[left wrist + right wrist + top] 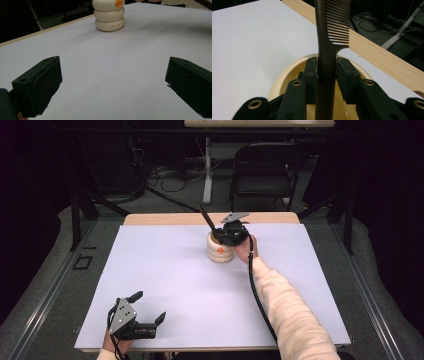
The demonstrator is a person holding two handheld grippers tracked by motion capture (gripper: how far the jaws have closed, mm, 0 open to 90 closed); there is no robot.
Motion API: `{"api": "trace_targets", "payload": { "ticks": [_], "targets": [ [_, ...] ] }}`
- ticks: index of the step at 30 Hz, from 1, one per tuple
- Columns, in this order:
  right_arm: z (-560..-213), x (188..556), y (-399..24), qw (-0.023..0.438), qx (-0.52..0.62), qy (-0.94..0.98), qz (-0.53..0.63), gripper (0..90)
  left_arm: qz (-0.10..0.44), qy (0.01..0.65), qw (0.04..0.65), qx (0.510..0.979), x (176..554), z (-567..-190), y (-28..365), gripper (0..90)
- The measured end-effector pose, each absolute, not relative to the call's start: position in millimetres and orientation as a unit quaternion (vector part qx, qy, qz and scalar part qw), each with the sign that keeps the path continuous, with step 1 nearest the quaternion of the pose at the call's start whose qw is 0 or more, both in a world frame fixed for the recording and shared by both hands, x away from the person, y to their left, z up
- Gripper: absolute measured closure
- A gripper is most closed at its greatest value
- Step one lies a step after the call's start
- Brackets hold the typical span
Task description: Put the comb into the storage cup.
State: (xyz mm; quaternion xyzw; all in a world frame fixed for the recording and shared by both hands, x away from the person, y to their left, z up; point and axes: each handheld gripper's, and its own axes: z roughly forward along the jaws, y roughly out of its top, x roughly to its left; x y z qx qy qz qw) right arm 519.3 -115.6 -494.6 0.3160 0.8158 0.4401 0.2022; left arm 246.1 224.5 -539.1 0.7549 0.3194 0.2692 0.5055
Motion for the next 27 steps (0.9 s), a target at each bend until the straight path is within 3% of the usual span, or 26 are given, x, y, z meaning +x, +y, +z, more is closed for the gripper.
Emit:
{"api": "trace_targets", "payload": {
  "ticks": [6, 10, 27],
  "targets": [
    [-491, 519, -122, 0.196, 0.328, 0.814, 0.437, 48.3, 0.269, 0.319, 0.506, 0.755, 246, -539, 224, 0.9],
    [-483, 515, -127, 0.195, 0.333, 0.809, 0.443, 40.5, 0.27, 0.319, 0.505, 0.756, 246, -539, 224, 0.9],
    [-463, 499, -146, 0.164, 0.315, 0.812, 0.464, 19.4, 0.27, 0.318, 0.504, 0.756, 246, -539, 224, 0.9]
  ]
}}
